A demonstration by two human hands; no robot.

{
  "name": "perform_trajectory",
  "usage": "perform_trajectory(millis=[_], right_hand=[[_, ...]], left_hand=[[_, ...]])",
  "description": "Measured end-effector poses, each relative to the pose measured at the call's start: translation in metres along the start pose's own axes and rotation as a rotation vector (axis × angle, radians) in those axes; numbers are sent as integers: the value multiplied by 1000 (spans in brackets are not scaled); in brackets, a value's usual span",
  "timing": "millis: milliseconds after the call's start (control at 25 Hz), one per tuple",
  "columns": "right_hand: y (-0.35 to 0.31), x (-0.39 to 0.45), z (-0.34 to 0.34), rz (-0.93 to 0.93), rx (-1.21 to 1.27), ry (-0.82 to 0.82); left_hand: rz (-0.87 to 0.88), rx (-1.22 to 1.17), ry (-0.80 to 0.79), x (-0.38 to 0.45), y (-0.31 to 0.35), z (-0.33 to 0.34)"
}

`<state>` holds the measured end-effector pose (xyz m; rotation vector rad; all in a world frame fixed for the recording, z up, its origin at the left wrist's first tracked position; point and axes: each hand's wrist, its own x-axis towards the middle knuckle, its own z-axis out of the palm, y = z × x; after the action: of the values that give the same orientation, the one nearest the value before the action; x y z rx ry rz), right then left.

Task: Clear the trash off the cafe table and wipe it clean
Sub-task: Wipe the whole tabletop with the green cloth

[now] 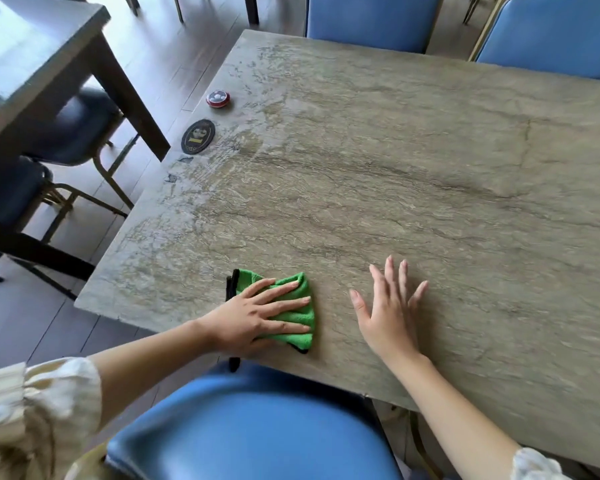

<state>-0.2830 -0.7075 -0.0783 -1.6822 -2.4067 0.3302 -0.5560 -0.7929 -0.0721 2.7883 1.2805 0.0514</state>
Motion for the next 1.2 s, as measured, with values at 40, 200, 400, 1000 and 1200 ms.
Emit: perform_trajectory(millis=[40,200,400,1000,1200], right_hand=[[1,0,0,4,0,-2],[6,-1,-3,39,16,-15],[10,-7,-9,66,96,-14],[118,-46,-62,367,149,89],[98,-54,-56,225,121,31]], left_hand=[[31,11,-5,-14,-12,-3],[-243,-24,23,-42,-33,-11],[-124,11,10,-16,-3,-8],[-84,-44,43,197,156,20],[-53,-34,54,150,104,14]])
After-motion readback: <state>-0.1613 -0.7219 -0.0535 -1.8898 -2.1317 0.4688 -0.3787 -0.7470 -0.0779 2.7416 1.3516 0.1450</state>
